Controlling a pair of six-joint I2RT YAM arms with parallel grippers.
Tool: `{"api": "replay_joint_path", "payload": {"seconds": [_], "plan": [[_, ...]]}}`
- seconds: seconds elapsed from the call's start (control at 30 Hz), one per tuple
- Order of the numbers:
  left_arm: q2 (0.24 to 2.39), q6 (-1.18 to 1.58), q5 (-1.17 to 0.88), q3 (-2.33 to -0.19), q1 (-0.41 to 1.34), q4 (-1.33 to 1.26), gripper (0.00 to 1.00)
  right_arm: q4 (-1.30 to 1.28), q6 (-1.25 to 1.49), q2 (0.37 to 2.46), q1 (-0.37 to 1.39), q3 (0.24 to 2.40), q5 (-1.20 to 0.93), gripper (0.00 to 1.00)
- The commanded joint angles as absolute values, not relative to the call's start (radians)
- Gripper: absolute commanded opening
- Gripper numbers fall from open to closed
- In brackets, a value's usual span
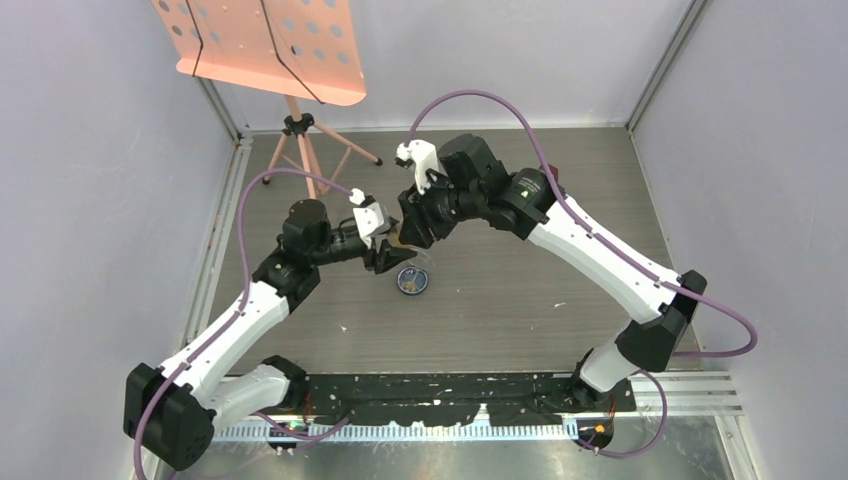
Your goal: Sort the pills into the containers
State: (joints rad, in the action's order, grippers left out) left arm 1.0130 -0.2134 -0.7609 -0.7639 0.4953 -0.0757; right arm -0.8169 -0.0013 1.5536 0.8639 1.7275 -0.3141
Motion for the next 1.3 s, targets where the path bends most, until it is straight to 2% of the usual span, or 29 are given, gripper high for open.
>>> {"api": "replay_joint_path", "payload": {"seconds": [0.0, 0.07, 0.1, 0.13, 0.17, 0.23, 0.27, 0.4, 0.57, 0.77, 0.9, 1.07, 1.27], "plan": [[1.008, -0.207, -0.667, -0.777, 0.492, -0.263, 0.00, -0.830, 0.379, 1.614, 0.908, 1.722, -0.118, 0.20], [1.003, -0.219, -0.666, -0.773, 0.492, -0.256, 0.00, -0.831, 0.453, 1.625, 0.908, 1.723, -0.088, 0.25], [1.001, -0.224, -0.667, -0.768, 0.492, -0.252, 0.00, -0.829, 0.476, 1.626, 0.908, 1.726, -0.083, 0.47], [0.993, -0.226, -0.670, -0.760, 0.492, -0.251, 0.00, -0.805, 0.498, 1.624, 0.908, 1.727, -0.094, 0.59], [0.985, -0.225, -0.682, -0.749, 0.492, -0.250, 0.00, -0.788, 0.501, 1.614, 0.906, 1.727, -0.104, 0.76], [0.972, -0.215, -0.711, -0.736, 0.490, -0.250, 0.00, -0.734, 0.494, 1.592, 0.900, 1.727, -0.129, 0.91], [0.971, -0.210, -0.727, -0.732, 0.489, -0.242, 0.00, -0.706, 0.481, 1.584, 0.892, 1.727, -0.147, 0.95], [0.971, -0.203, -0.768, -0.724, 0.483, -0.226, 0.00, -0.684, 0.409, 1.550, 0.838, 1.727, -0.220, 0.98], [0.976, -0.217, -0.812, -0.734, 0.476, -0.187, 0.00, -0.688, 0.180, 1.475, 0.795, 1.700, -0.350, 0.98], [0.977, -0.279, -0.892, -0.759, 0.474, -0.097, 0.00, -0.652, -0.059, 1.408, 0.793, 1.636, -0.643, 0.89], [0.974, -0.312, -0.932, -0.789, 0.474, -0.018, 0.00, -0.659, -0.126, 1.398, 0.794, 1.624, -0.736, 0.88], [0.977, -0.321, -0.969, -0.810, 0.474, 0.031, 0.00, -0.730, -0.301, 1.392, 0.807, 1.618, -0.727, 0.85], [0.980, -0.323, -1.019, -0.829, 0.474, 0.075, 0.00, -0.744, -0.410, 1.397, 0.810, 1.620, -0.615, 0.74]]}}
